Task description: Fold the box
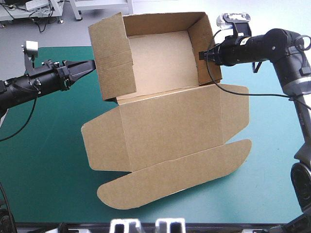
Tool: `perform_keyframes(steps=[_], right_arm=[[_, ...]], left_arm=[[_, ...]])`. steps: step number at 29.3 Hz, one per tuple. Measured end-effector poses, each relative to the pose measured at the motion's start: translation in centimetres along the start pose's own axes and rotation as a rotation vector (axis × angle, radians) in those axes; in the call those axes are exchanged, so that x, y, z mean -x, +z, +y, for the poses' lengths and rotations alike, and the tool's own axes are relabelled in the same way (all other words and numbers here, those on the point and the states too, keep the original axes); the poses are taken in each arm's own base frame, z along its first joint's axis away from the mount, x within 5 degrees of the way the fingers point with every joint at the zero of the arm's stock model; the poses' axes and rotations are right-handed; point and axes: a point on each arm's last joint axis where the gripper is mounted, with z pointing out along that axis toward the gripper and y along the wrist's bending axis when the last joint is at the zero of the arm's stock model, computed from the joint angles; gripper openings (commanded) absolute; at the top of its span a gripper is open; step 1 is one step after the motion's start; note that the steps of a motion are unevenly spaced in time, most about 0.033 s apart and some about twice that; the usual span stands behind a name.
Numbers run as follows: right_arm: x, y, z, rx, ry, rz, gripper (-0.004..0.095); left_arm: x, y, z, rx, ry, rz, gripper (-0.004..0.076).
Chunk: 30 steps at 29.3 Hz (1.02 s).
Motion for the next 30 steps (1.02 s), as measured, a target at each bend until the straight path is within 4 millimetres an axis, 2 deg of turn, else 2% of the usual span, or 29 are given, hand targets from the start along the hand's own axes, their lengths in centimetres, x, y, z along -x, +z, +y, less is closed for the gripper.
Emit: perform_keyframes(steps=[9, 18, 30], right_arm=[[-0.2, 1.2, 1.1, 0.033, -0.017, 0.020, -0.0011], [-0.6, 3.0, 0.7, 0.020, -0.021, 0.056, -0.0011], [-0.5, 3.2, 0.8, 0.009, -0.041, 0.044, 0.0005]], left_arm=[[-0.7, 1.2, -0.9, -0.042, 0.005, 0.042, 0.0349], [-1.1, 1.9, -1.4, -0.069, 0.009, 0.066, 0.0349], [-1.4, 1.9, -1.1, -0.030, 0.030, 0.097, 0.0349]])
